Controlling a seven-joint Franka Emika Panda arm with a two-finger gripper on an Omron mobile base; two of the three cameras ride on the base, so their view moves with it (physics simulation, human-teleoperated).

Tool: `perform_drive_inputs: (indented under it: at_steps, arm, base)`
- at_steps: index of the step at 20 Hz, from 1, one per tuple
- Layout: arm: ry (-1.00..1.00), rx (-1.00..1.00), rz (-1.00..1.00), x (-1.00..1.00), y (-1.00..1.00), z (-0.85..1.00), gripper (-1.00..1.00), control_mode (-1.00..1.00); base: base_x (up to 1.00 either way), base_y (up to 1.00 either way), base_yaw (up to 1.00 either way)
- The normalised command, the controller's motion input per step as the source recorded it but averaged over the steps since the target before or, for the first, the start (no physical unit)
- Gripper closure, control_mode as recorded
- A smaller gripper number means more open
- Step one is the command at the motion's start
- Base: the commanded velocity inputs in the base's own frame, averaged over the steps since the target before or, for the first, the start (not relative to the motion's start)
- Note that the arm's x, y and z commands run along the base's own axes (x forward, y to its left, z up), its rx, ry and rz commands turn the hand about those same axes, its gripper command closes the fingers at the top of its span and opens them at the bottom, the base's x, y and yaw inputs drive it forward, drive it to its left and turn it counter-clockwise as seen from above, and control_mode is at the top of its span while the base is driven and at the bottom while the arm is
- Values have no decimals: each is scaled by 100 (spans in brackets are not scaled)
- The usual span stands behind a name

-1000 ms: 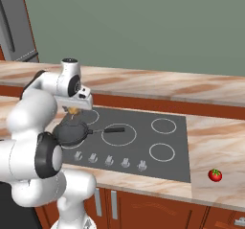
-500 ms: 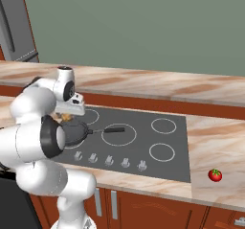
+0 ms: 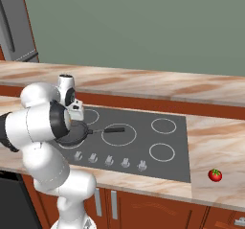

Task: Place the pan on the front left burner on the stove. Then place the tomato and the onion in the pan and turn on the front left burner.

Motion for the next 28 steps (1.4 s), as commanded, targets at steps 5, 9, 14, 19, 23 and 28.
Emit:
perform_drive_inputs:
  at_steps: [5,9,14,19,23,28]
  arm:
    - [0,0,1,25,0,-36,100,-100]
    - [3,0,0,4,0,-44,100,-100]
    - [3,0,0,0,0,-42,100,-100]
    - [0,0,0,-1,0,-17,-100,-100]
    - [0,0,0,-11,0,0,-100,-100]
    - [0,0,0,-41,0,16,-100,-100]
  base:
    - [0,0,0]
    - [0,0,0]
    - [0,0,0]
    - [0,0,0]
    - [0,0,0]
    - [0,0,0]
